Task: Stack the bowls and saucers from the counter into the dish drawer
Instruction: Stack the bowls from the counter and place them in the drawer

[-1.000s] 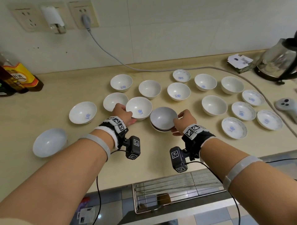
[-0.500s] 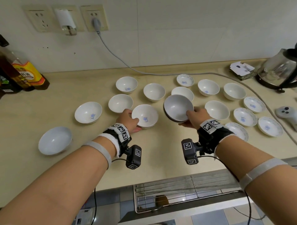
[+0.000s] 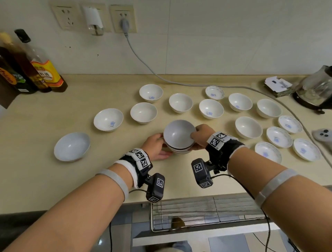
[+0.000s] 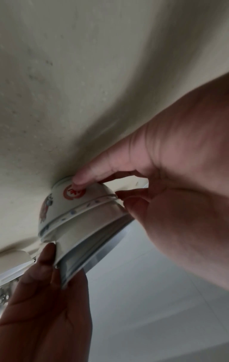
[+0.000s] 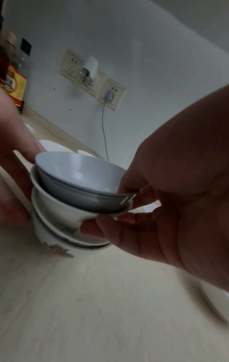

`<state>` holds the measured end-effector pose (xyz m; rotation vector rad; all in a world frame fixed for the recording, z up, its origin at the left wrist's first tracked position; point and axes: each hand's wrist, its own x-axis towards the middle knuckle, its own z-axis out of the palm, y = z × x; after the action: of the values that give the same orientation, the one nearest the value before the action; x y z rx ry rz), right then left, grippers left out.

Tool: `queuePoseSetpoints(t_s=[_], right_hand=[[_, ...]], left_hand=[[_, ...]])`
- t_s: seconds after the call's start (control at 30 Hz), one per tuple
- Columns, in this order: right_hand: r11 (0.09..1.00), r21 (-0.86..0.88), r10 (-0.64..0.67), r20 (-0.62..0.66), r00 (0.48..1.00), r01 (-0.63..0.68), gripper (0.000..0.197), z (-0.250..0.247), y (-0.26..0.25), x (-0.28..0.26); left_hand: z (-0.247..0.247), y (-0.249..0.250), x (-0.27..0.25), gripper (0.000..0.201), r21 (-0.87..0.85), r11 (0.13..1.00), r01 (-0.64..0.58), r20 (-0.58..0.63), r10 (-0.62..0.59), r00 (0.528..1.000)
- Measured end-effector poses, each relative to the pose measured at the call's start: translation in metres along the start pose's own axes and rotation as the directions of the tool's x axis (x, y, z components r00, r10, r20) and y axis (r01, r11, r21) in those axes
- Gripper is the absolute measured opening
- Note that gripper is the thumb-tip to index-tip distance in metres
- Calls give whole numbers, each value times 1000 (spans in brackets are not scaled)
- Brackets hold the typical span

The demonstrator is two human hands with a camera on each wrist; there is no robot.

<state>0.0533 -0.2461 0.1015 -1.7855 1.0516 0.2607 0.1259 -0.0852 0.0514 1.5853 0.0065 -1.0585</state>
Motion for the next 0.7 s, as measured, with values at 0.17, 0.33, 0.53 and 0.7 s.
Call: queuePoseSetpoints(t_s=[0.17, 0.33, 0.53, 0.7], right_hand=[[994, -109, -11, -55, 998, 5, 27, 8, 4, 1], [986, -165, -17, -89, 996, 2, 25, 10, 4, 1], [989, -146, -22, -76, 997, 10, 26, 7, 14, 7], [1000, -8, 2, 41, 999, -2, 40, -1, 22, 17]], left_hand=[[1, -2, -10, 47, -75, 997, 10, 8, -9, 1000], [7, -5, -7, 50, -6, 999, -34, 21, 34, 999], [9, -7, -7, 57, -22, 999, -43, 15, 43, 999], [8, -15, -22, 51, 7, 999, -39, -76, 39, 996]])
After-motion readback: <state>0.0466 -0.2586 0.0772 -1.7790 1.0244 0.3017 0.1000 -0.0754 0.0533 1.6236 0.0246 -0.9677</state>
